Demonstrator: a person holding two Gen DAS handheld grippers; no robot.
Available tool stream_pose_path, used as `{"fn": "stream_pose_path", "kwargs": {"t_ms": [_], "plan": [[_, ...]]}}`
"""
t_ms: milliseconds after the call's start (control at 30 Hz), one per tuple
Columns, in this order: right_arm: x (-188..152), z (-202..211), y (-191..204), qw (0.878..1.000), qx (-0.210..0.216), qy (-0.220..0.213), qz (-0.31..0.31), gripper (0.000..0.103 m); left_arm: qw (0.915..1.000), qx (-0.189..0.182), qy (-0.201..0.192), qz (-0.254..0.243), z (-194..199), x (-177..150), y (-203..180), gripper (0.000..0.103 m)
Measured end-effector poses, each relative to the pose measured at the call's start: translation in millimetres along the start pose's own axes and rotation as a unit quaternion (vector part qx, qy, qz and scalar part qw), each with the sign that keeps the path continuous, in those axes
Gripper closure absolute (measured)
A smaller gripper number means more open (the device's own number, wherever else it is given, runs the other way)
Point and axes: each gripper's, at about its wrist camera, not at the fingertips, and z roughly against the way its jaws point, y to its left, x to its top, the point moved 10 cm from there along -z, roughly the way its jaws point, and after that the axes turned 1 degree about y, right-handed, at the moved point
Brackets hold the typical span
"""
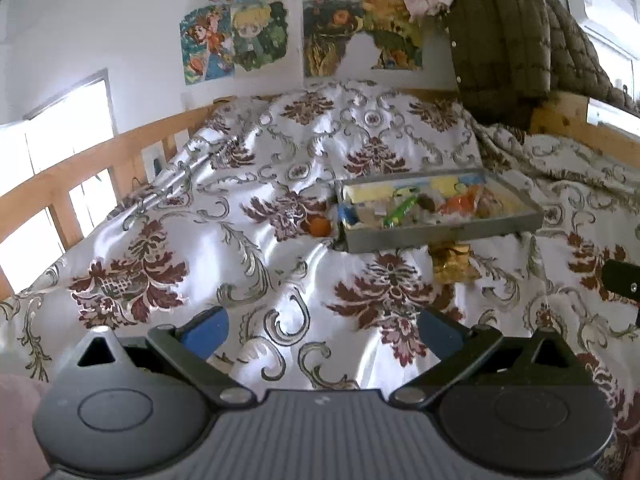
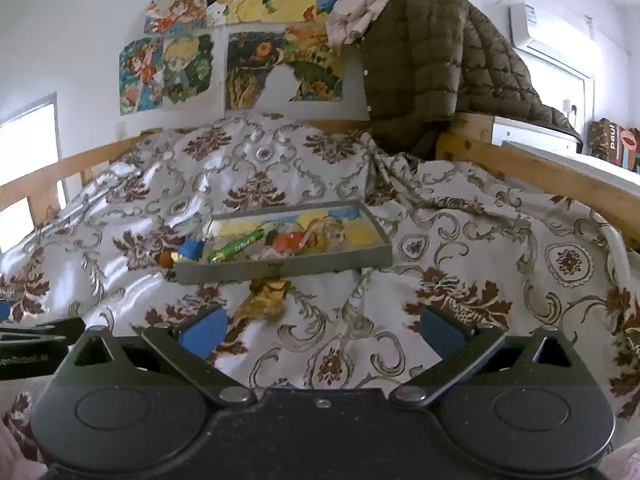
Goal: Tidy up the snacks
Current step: 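Raise both open tools up and away from the tray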
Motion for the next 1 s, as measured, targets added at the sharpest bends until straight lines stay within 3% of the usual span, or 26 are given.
{"fn": "stream_pose_path", "kwargs": {"t_ms": [567, 1000], "plan": [[-16.8, -17.5, 16.9, 0.997, -0.011, 0.046, 0.053, 0.001, 0.9987, 0.016, 0.044, 0.019, -16.7, -8.8, 11.3, 0.000], [-15.9, -38.7, 31.7, 0.995, 0.021, 0.073, 0.063, 0.001, 0.9968, 0.020, 0.066, 0.041, -30.3, -3.1, 21.7, 0.000]]}}
